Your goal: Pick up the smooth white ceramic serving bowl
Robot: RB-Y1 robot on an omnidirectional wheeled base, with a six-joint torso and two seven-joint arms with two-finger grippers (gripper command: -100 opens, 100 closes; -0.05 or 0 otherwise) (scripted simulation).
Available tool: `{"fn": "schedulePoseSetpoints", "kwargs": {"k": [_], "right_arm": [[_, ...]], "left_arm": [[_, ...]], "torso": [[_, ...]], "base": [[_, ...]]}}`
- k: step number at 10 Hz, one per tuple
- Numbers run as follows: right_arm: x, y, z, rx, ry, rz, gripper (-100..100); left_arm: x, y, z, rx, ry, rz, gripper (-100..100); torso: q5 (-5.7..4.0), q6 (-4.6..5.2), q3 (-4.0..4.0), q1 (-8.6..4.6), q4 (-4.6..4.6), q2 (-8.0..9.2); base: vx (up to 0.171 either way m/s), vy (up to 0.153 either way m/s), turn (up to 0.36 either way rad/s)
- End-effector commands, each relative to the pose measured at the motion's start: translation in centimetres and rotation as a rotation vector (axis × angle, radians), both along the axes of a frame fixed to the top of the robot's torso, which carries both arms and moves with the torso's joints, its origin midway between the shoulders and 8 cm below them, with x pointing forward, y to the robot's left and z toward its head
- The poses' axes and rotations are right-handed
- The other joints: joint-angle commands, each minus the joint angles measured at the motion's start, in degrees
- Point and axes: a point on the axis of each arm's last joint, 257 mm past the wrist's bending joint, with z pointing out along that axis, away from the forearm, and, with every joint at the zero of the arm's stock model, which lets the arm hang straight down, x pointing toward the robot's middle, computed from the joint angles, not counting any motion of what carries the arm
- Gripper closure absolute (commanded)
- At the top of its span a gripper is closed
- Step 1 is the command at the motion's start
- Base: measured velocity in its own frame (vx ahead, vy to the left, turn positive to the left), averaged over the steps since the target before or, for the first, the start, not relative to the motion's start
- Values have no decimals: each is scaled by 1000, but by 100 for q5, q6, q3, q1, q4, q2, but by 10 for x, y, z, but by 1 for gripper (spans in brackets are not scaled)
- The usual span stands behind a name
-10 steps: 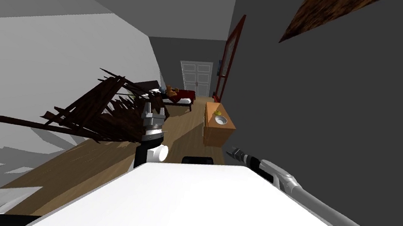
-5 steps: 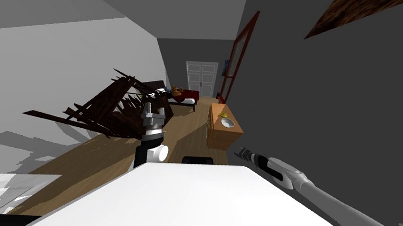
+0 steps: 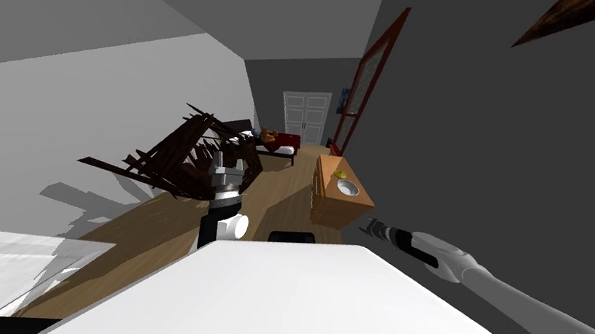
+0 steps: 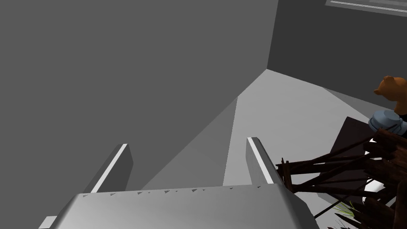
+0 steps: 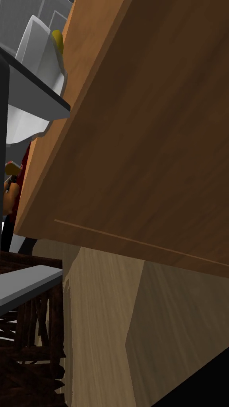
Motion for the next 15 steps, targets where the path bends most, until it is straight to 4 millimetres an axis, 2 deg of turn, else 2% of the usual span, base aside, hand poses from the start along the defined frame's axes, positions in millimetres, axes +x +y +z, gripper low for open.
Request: {"fn": "schedulePoseSetpoints", "kwargs": {"k": [1,2,3,6,8,10,11,12,13,14,15], "right_arm": [[-1,-14,9,-36,5,2,-100],[-3,-40,18,-94,14,4,-100],[-3,-42,20,-99,15,5,-100],[-10,-108,50,-249,46,9,-100],[-10,-108,50,-249,46,9,-100],[-19,-135,62,-310,72,12,-100],[-32,-146,62,-335,102,17,-100],[-47,-141,49,-322,136,25,-100],[-38,-141,56,-323,117,26,-100],[-39,-140,56,-322,119,24,0],[-43,-136,44,-319,120,15,-100]], "left_arm": [[0,0,0,0,0,0,0],[0,0,0,0,0,0,0],[0,0,0,0,0,0,0],[0,0,0,0,0,0,0],[0,0,0,0,0,0,0],[0,0,0,0,0,0,0],[0,0,0,0,0,0,0],[0,0,0,0,0,0,0],[0,0,0,0,0,0,0],[0,0,0,0,0,0,0],[0,0,0,0,0,0,0]], "torso": [[0,0,0,0,0,0],[-1,4,2,-4,0,7],[1,1,4,2,1,9],[3,-1,-5,19,-2,-7],[0,7,-5,0,-3,-5],[-5,4,13,-19,4,24],[-3,3,7,-7,2,13],[-1,1,-5,-1,-3,-8],[-1,4,-11,7,-5,-16],[-2,9,4,-8,0,12],[-6,10,18,-22,6,36]], "base": [[87,81,104],[79,103,184],[69,79,95],[134,128,234],[82,43,8],[75,53,176],[160,89,270],[175,99,206],[74,44,27],[14,8,-3],[25,-22,77]]}}
